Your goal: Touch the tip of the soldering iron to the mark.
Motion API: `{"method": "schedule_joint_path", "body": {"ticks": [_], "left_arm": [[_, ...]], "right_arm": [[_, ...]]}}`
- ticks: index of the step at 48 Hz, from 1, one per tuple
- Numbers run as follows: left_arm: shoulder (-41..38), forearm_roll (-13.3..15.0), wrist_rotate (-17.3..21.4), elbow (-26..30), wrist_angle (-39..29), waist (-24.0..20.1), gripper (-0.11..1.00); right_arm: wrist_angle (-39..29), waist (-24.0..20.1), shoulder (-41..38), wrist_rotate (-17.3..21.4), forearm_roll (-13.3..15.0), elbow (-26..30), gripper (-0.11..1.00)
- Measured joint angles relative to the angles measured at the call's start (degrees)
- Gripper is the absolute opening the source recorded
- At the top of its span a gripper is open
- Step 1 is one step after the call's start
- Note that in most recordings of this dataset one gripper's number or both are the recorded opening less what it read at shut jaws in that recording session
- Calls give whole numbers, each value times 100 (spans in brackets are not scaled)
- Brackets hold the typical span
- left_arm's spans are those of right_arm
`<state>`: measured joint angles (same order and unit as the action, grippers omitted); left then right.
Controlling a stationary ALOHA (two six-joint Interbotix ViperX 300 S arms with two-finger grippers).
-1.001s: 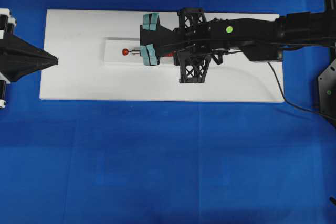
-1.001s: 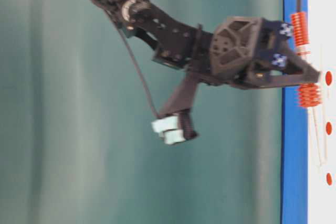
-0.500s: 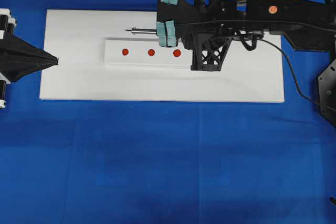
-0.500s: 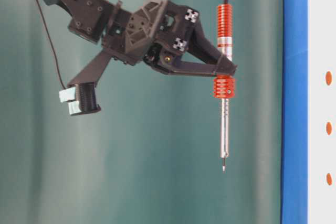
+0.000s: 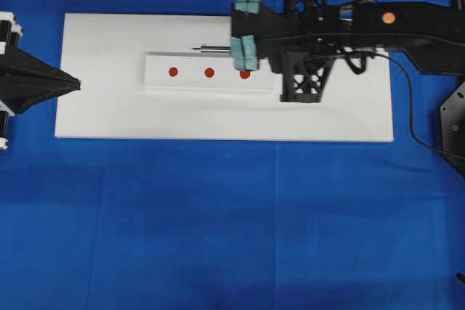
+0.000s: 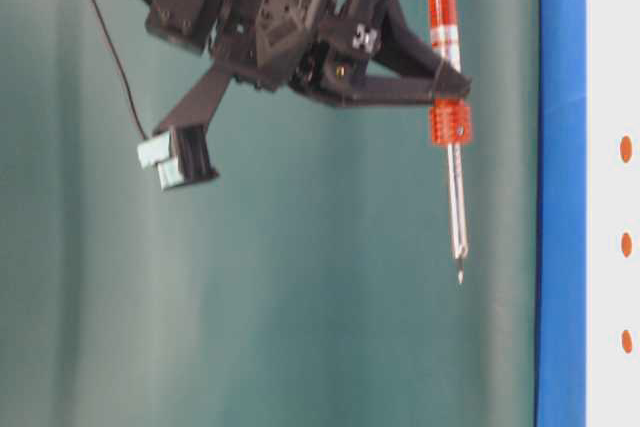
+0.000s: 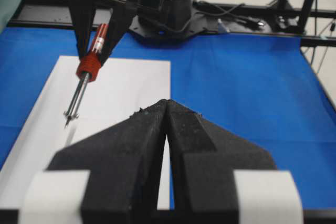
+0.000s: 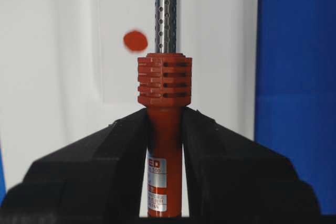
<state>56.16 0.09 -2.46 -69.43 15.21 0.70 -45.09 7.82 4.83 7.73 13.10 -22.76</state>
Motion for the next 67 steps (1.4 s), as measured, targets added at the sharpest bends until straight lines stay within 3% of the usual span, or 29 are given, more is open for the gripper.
{"method": "schedule_joint_path", "body": {"ticks": [12, 30, 67], "left_arm": [[0, -9, 9, 9, -18, 0, 0], [9, -9, 9, 0, -26, -9, 0], [18, -9, 9, 0, -26, 0, 0]], "right_arm": [[-9, -26, 387, 26, -35, -439, 6], [-9, -53, 422, 26, -44, -466, 6], [747, -53, -835, 35, -44, -598, 6]]}}
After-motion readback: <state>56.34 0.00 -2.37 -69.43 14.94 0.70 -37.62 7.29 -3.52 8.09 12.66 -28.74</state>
